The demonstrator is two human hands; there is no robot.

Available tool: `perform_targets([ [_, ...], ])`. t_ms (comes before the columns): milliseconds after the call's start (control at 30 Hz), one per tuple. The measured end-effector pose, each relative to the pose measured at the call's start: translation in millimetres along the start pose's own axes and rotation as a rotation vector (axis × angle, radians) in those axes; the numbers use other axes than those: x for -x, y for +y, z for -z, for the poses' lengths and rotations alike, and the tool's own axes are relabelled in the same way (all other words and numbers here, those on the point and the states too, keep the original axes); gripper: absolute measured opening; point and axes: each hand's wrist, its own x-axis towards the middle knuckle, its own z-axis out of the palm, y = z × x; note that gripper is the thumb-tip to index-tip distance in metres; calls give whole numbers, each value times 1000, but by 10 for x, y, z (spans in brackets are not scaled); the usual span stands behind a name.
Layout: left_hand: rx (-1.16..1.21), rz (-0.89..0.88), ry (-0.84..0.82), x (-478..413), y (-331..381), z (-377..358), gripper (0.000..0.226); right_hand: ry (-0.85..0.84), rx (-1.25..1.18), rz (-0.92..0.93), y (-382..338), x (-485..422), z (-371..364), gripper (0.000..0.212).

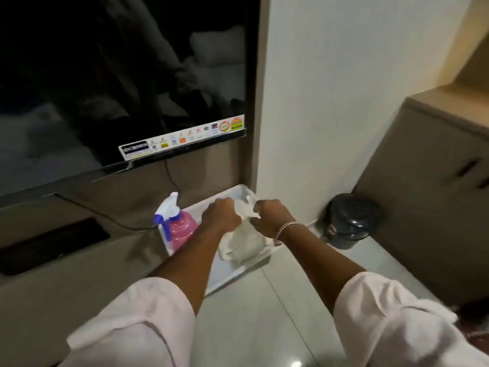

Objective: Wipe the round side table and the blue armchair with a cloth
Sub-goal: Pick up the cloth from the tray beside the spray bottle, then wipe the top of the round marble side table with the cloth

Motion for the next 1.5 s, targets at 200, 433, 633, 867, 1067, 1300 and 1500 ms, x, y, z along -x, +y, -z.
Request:
perform_targets([
  [200,216,279,-11,-56,-138,-530,63,-121,-49,-281,-37,-272,-592,50],
  [433,702,558,140,-119,16,-546,71,-12,-406,-400,147,-352,-504,50],
  [633,1422,584,88,133,234,-355,33,97,-729,-347,409,-34,-142,40],
  [867,1490,143,-142,513,980,-256,37,271,-951,-293,888,833,486,27],
  [1067,1487,-173,-568,1305,1978,-755,57,419,-1161,-381,1829,2310,941,29],
  [1300,1354,-277,-982,2966,3293,-1828,73,631,-1552,-387,2930,4600,886,23],
  [1500,1181,-250,-1228,4277,4115,-2737,64,1066,-1495,-678,3525,6269,663,34],
])
